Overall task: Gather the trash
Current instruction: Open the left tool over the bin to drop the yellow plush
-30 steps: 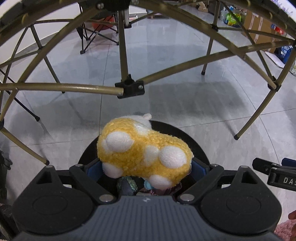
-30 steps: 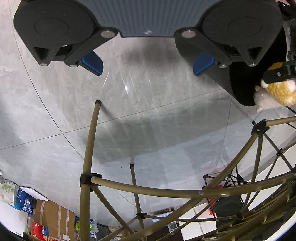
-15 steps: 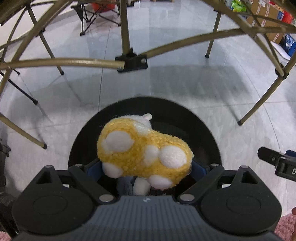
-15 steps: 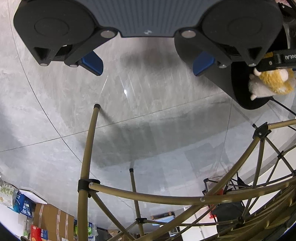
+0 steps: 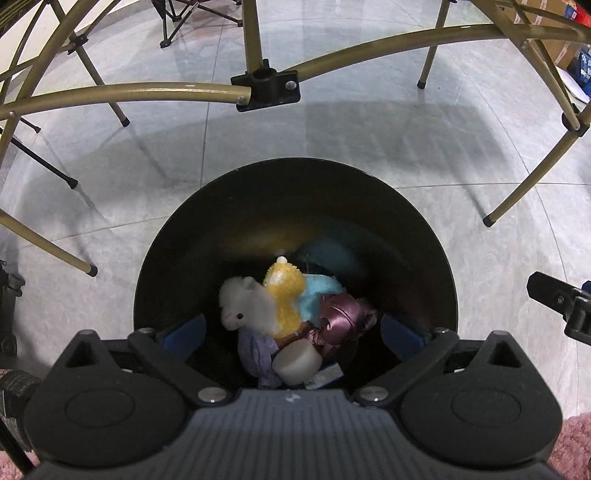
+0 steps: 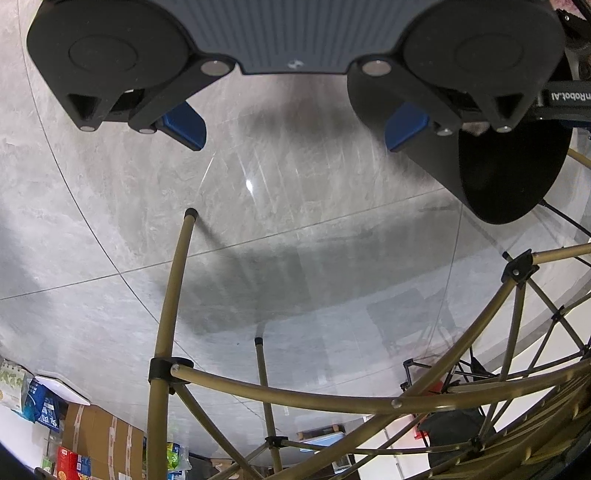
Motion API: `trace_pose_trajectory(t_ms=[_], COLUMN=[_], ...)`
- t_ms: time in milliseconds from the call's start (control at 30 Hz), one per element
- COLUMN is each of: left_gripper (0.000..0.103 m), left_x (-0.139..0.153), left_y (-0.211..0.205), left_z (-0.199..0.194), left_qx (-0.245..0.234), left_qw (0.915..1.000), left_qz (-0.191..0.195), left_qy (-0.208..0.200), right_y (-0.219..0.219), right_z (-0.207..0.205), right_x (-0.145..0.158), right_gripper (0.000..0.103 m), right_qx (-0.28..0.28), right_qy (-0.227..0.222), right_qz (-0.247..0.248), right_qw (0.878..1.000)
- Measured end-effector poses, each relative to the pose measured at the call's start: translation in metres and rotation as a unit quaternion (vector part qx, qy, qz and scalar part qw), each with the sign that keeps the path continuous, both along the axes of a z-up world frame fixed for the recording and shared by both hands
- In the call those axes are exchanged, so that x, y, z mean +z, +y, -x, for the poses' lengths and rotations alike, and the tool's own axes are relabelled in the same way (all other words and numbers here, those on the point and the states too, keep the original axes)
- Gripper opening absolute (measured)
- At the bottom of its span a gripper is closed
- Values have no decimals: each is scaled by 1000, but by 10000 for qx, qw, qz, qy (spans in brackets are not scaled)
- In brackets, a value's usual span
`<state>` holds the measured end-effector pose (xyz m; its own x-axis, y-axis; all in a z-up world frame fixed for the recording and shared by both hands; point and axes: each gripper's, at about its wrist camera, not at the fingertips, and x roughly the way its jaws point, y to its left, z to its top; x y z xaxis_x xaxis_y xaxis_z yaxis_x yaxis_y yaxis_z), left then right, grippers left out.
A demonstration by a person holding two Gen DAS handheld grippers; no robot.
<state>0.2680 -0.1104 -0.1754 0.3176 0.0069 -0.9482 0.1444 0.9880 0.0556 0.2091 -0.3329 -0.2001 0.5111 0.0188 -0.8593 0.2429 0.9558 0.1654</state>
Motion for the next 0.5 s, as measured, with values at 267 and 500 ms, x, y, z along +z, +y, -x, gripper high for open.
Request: trace_pose_trajectory(t_ms=[267, 500], left_gripper=[103, 103], left_x=[4, 14], left_y=[1, 3], left_z=[2, 10], left_qx=[7, -33], left_qw=[10000, 9997], left_qz=[22, 82], left_qy=[-65, -211], right_y=[2, 7], right_z=[1, 3], right_x=[2, 8], right_gripper=[103, 103], right_qx=[36, 108], right_qy=[-14, -105], right_qz=[12, 41], right_qw=[10000, 9999])
